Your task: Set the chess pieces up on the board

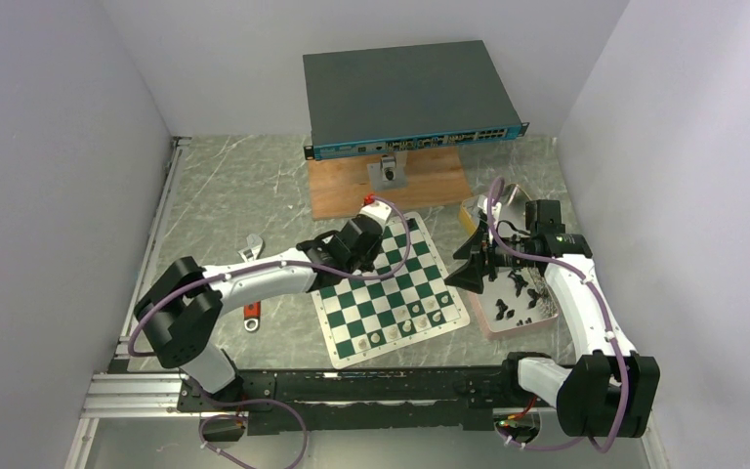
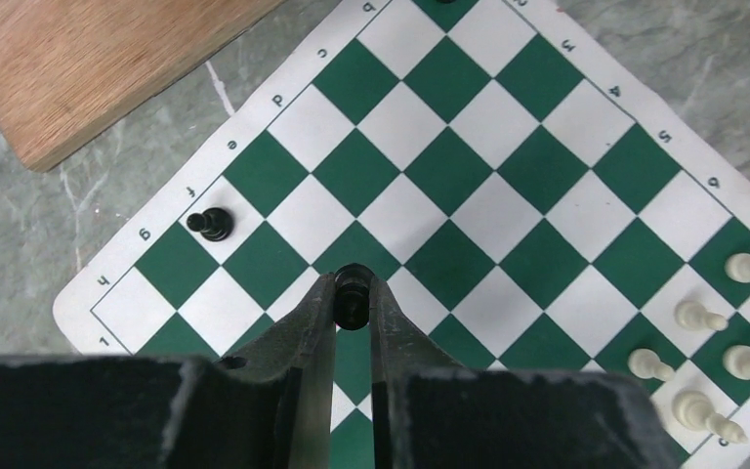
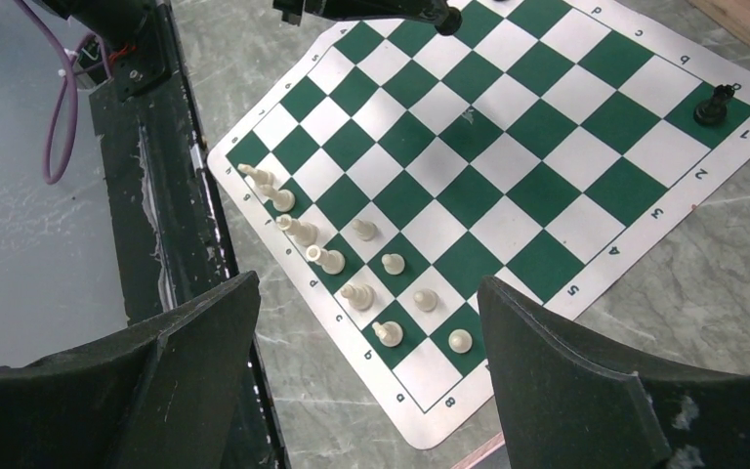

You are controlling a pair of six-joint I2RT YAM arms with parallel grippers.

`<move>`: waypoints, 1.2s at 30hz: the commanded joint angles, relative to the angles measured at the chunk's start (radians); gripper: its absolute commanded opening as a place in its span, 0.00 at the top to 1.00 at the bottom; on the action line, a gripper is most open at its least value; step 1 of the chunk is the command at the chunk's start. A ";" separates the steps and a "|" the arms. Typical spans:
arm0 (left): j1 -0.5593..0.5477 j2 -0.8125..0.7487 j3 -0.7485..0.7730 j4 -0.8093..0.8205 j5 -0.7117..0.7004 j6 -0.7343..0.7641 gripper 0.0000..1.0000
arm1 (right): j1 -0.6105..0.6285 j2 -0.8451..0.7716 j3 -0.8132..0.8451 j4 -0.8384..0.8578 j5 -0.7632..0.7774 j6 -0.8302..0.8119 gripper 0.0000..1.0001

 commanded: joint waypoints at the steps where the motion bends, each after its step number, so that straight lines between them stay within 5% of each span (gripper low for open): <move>1: 0.031 0.009 0.046 -0.001 -0.023 0.008 1.00 | -0.004 -0.003 0.022 0.003 -0.011 -0.026 0.15; 36: 0.158 0.142 0.173 -0.068 0.086 -0.050 1.00 | -0.004 0.010 0.022 0.004 -0.005 -0.029 0.14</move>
